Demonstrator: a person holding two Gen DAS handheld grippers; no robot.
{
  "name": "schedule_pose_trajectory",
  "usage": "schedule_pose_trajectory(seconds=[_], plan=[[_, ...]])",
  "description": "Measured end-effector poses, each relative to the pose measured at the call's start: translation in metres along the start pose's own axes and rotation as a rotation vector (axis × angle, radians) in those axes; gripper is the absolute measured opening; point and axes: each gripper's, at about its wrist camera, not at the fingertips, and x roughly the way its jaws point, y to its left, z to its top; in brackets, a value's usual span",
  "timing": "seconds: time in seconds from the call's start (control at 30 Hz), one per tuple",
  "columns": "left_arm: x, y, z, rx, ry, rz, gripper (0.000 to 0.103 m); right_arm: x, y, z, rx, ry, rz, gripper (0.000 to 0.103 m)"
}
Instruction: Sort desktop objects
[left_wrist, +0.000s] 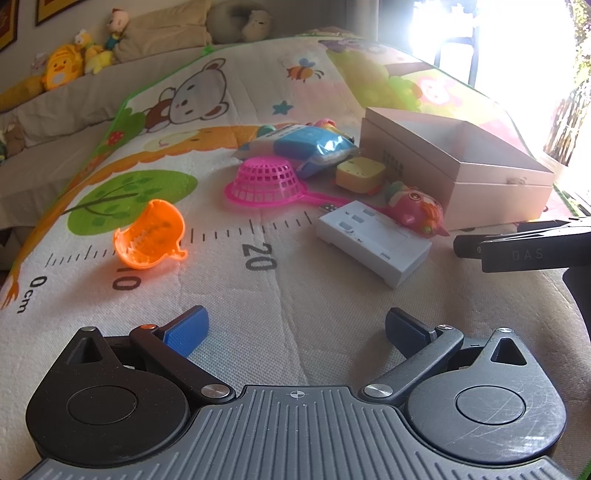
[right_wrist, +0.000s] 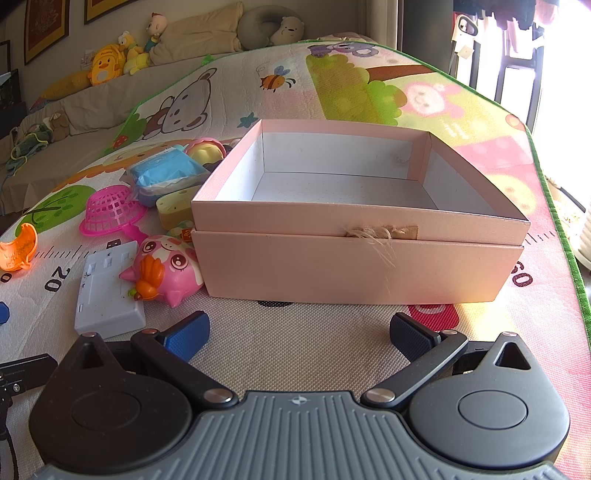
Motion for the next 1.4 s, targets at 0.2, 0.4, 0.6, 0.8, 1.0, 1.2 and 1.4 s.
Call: schedule_pose_trajectory(seconds=[0.2,0.4,0.6,0.8,1.0,1.2,1.4], plan=[[0.0,0.0,0.0,0.0,0.001,-0.001,0.103,0.0,0.0,0.0,0.0,0.0,0.0,0.103],[0.0,0.0,0.0,0.001,0.002,0.0,0.103,0.001,-0.001,0.0,0.0,-0.001,0.0,0.103],[0.001,0.0,0.0,0.003,0.004,0.003,0.103,0.002,-0.001,-0.001,-0.003,0.0,-0.002,0.103],[0.002,0.002,-0.002,0.018,0.026,-0.007,0.103,0.0,0.002,-0.001,0.027,0.077,-0.026,0.103],[-0.001,0.006,-0.001,0.02,0.028,-0.031,0.103,-0.024,0.003,-0.012,0.009,0.142,-0.002,0.103],[-0.024,0.032,0.011,-0.032,-0.036,-0.018,0.103,-0.04,0.026,-0.008,-0.108,0.147,0.156,0.103],[-0.032,0.069,0.03,-0.09,-0.088,0.094,0.103,-0.034,0.08,0.023,-0.21,0.029,0.185,0.098]])
